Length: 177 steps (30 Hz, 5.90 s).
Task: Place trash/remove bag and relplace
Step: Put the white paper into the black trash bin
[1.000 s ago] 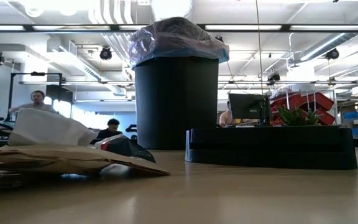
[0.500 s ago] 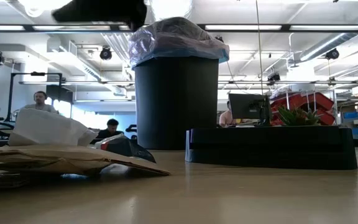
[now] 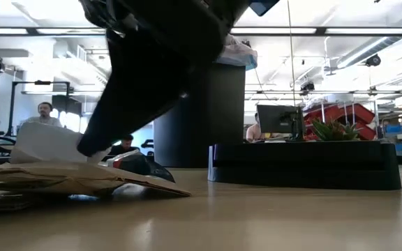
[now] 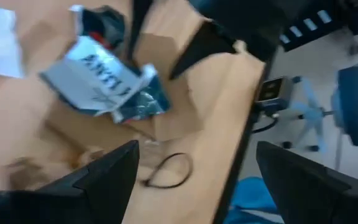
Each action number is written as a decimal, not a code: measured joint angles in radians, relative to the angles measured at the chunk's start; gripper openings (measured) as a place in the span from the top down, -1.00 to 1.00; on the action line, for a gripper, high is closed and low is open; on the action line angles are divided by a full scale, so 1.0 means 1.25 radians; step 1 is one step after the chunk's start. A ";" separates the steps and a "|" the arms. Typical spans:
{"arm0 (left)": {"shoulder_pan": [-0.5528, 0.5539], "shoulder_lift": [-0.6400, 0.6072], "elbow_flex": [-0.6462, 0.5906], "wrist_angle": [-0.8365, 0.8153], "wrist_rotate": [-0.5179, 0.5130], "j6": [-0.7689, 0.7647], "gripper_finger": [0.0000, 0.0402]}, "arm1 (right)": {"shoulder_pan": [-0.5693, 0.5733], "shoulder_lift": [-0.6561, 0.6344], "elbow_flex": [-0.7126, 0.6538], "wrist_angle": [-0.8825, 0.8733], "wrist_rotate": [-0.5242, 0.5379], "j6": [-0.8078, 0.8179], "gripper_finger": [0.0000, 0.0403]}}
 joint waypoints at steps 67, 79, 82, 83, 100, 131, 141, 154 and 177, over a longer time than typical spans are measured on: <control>0.025 -0.231 -0.082 -0.148 0.086 0.552 -0.54 | -0.025 0.132 0.092 0.151 0.090 0.394 -0.48; 0.025 -0.242 -0.106 -0.107 0.085 0.548 -0.54 | -0.030 0.133 0.092 0.152 0.091 0.392 0.32; 0.025 -0.242 -0.106 -0.105 0.085 0.548 -0.54 | -0.033 0.128 0.092 0.150 0.091 0.403 0.66; 0.025 -0.242 -0.106 -0.105 0.085 0.548 -0.54 | -0.034 0.121 0.092 0.147 0.090 0.405 0.77; 0.026 -0.243 -0.125 -0.067 0.057 0.531 -0.54 | -0.060 -0.223 0.093 0.166 0.467 0.076 0.99; 0.027 -0.267 -0.148 -0.035 0.057 0.467 -0.54 | -0.241 -0.374 0.090 -0.275 0.647 0.470 -0.28; 0.027 -0.290 -0.151 -0.089 0.056 0.469 -0.54 | -0.131 -0.374 0.085 -0.172 0.531 0.341 -0.43; 0.034 -0.330 -0.314 0.077 -0.043 0.689 -0.54 | 0.026 -0.215 0.051 -0.109 0.456 0.470 -0.25; 0.034 0.021 -0.398 0.320 -0.108 0.852 -0.54 | 0.036 -0.122 0.053 -0.003 0.352 0.601 0.00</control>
